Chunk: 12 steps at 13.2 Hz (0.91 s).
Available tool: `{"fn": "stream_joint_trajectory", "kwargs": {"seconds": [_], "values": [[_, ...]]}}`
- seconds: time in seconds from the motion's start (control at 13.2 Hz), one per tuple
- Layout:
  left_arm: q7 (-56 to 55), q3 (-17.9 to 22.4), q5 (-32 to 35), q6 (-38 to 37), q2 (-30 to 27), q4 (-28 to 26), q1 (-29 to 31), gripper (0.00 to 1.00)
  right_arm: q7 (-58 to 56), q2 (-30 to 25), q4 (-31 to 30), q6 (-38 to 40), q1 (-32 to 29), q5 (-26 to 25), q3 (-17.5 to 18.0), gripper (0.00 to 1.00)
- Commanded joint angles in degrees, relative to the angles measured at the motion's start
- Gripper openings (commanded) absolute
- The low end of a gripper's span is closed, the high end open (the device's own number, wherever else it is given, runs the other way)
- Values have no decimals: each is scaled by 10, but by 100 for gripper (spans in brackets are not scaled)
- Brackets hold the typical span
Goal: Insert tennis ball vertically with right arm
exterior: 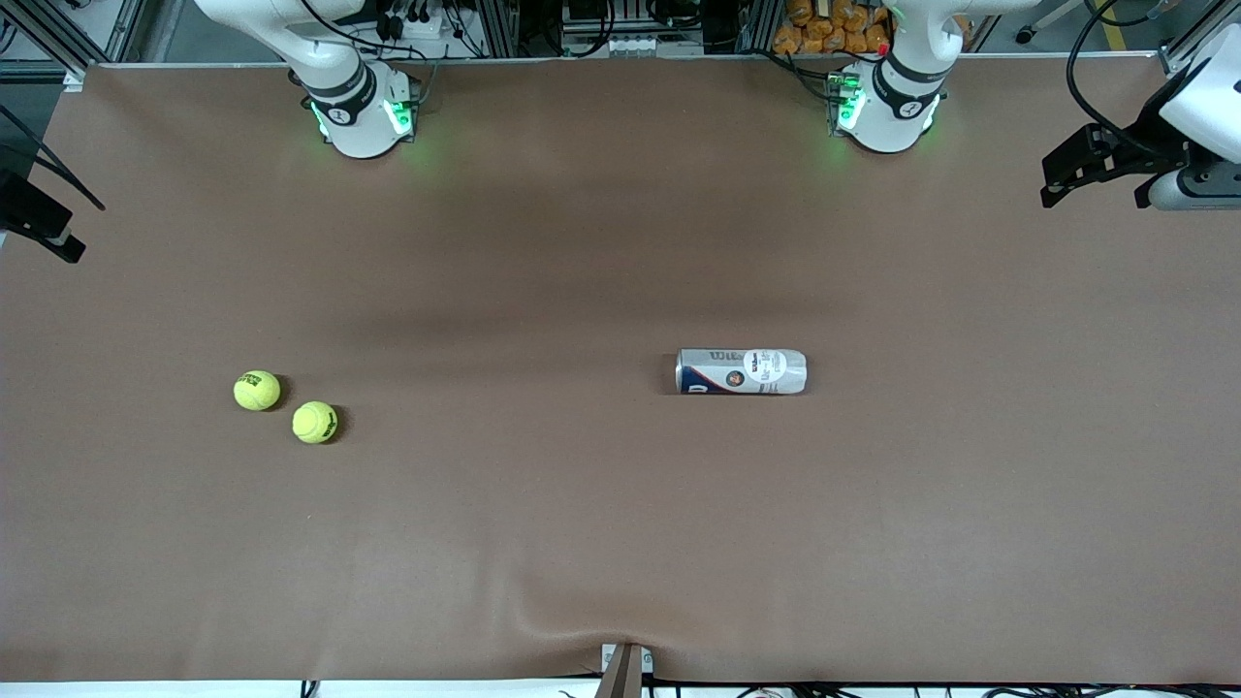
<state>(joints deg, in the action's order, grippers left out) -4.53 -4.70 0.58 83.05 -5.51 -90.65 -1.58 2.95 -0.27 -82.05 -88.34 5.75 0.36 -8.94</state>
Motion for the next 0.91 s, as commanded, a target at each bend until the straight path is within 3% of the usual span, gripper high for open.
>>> {"fn": "stream_joint_trajectory", "kwargs": {"seconds": [0.0,0.46,0.84], "values": [[-6,0,-9,-10,14,10,-5,100,7,5,6,-1,-3,10,0,100],[-23,-7,-9,-8,22,12,-11,100,10,48,3,32,1,10,-2,100],[-24,-23,-9,-2,35,13,-15,100,14,122,2,48,10,10,0,100]]}}
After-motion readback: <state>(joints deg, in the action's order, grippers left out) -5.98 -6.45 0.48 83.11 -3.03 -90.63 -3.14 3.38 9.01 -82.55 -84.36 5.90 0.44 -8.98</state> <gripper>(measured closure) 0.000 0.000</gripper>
